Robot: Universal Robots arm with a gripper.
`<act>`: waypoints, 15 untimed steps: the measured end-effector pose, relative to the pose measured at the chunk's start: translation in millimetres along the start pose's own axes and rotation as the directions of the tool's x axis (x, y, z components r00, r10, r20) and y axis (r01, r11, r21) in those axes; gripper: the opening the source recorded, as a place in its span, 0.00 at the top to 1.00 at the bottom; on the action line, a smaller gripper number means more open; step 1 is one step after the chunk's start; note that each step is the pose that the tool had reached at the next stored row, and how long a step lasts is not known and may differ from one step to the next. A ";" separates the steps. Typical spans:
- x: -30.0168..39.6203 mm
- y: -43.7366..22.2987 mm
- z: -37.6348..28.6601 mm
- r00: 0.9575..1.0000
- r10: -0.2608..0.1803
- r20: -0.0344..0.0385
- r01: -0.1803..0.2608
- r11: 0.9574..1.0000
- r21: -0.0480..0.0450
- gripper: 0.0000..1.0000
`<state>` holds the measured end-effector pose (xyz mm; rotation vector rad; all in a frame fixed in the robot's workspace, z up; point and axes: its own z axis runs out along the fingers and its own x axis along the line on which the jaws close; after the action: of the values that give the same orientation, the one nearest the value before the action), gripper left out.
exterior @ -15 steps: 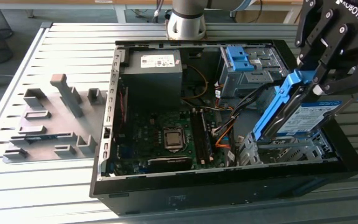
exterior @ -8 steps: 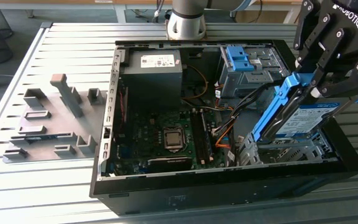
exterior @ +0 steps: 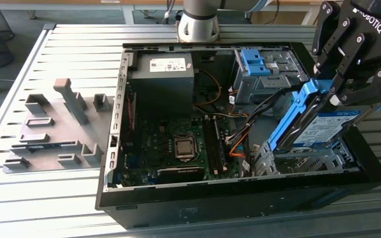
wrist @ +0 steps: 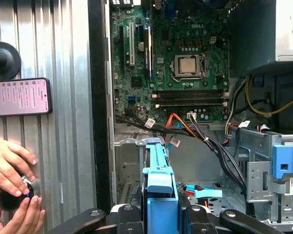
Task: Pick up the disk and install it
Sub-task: 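Insert the disk into the insertion slot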
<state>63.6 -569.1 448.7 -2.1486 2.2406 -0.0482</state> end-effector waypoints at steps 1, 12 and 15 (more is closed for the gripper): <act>0.0 0.0 0.4 1.000 0.000 0.000 0.000 1.000 0.000 0.64; 0.0 0.2 7.4 1.000 0.000 0.000 0.000 1.000 0.000 0.64; 0.1 0.3 8.7 1.000 0.000 0.000 0.000 1.000 0.000 0.64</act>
<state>63.7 -569.1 439.9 -2.1486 2.2406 -0.0482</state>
